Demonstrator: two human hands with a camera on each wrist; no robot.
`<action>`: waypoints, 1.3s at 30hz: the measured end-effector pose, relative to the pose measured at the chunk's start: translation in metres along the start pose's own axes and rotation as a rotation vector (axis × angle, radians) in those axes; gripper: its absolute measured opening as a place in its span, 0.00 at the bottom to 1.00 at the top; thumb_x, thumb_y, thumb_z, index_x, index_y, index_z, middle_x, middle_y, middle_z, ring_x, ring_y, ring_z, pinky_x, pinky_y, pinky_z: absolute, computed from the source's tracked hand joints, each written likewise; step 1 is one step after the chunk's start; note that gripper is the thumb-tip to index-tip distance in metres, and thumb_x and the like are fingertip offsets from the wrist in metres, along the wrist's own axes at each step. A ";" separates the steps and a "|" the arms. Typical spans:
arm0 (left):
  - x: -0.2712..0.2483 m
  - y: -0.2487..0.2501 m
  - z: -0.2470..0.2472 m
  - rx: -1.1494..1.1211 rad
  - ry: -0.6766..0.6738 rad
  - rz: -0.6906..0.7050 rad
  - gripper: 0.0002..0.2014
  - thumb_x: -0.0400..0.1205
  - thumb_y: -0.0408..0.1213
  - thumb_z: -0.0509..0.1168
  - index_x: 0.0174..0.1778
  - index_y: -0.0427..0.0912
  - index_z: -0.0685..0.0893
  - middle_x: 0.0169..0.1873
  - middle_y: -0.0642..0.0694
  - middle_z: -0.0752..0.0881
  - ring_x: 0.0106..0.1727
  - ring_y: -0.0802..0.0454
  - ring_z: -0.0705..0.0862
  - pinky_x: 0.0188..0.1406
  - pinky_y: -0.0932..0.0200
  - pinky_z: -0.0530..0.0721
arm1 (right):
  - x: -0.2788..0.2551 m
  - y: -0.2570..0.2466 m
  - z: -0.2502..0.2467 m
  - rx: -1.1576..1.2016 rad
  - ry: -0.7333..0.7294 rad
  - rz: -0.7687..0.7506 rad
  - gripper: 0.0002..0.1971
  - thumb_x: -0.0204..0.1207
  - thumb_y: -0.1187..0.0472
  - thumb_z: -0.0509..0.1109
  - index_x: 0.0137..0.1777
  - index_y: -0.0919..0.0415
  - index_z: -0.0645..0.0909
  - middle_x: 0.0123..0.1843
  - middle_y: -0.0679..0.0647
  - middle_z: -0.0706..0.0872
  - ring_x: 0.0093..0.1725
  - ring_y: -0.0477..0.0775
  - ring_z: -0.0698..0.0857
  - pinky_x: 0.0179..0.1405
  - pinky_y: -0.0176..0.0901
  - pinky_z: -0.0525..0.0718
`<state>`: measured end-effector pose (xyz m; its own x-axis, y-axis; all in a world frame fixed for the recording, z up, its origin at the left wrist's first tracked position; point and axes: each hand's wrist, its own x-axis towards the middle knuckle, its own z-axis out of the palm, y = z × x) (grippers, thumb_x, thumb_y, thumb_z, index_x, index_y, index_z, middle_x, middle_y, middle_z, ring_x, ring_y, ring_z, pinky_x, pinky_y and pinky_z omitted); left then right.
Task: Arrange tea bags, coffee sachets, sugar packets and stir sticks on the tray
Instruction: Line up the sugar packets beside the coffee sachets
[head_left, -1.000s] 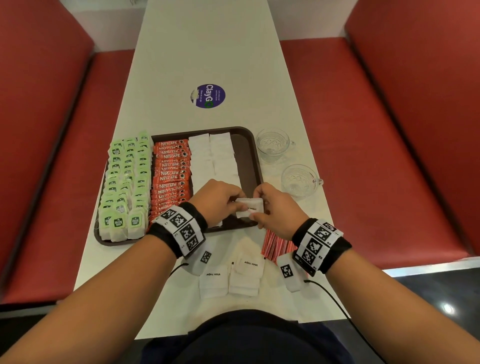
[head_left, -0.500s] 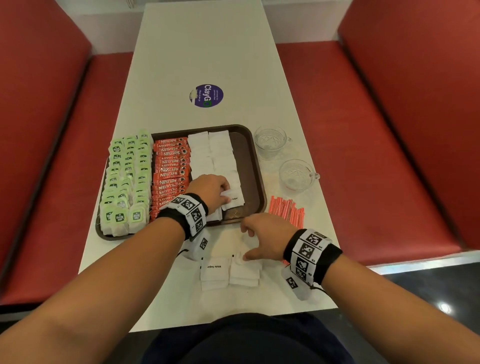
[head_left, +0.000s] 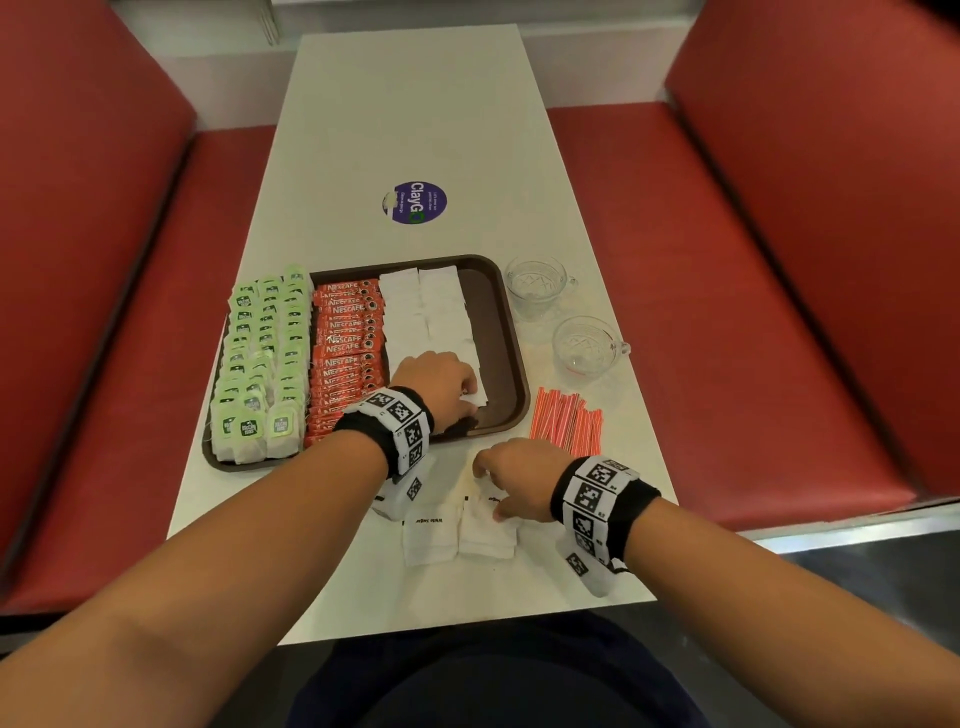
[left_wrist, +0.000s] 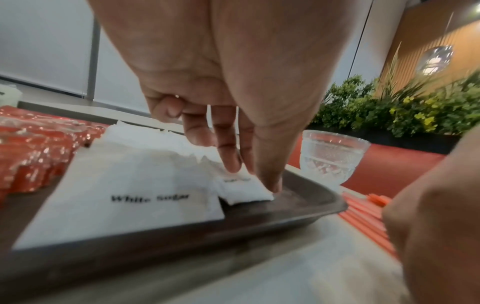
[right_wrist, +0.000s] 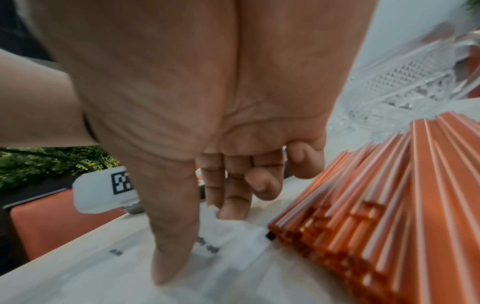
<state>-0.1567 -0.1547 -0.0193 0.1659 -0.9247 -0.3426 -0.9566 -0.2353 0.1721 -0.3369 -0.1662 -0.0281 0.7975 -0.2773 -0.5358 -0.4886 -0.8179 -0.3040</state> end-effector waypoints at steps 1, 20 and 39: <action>-0.005 0.001 -0.003 -0.016 0.014 0.015 0.13 0.81 0.53 0.69 0.59 0.55 0.85 0.57 0.52 0.83 0.60 0.48 0.81 0.62 0.47 0.79 | -0.001 -0.001 -0.001 -0.014 -0.005 -0.006 0.27 0.76 0.50 0.78 0.72 0.54 0.76 0.60 0.54 0.85 0.58 0.59 0.84 0.51 0.49 0.81; -0.095 -0.014 0.046 -0.014 -0.241 0.165 0.25 0.72 0.49 0.79 0.64 0.52 0.82 0.56 0.53 0.82 0.56 0.52 0.81 0.56 0.56 0.80 | -0.024 0.002 -0.004 0.305 0.208 0.103 0.08 0.83 0.60 0.69 0.55 0.52 0.71 0.52 0.55 0.82 0.47 0.56 0.81 0.37 0.41 0.74; -0.093 -0.028 0.010 -0.207 -0.042 0.124 0.09 0.82 0.52 0.68 0.53 0.53 0.85 0.45 0.54 0.87 0.45 0.55 0.84 0.47 0.56 0.83 | -0.021 0.007 -0.009 0.467 0.231 0.029 0.13 0.81 0.70 0.59 0.55 0.50 0.67 0.51 0.52 0.87 0.40 0.53 0.83 0.37 0.46 0.82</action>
<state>-0.1476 -0.0589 -0.0017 0.0361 -0.9380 -0.3448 -0.8986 -0.1815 0.3995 -0.3538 -0.1703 -0.0122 0.8131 -0.4433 -0.3774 -0.5751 -0.5111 -0.6387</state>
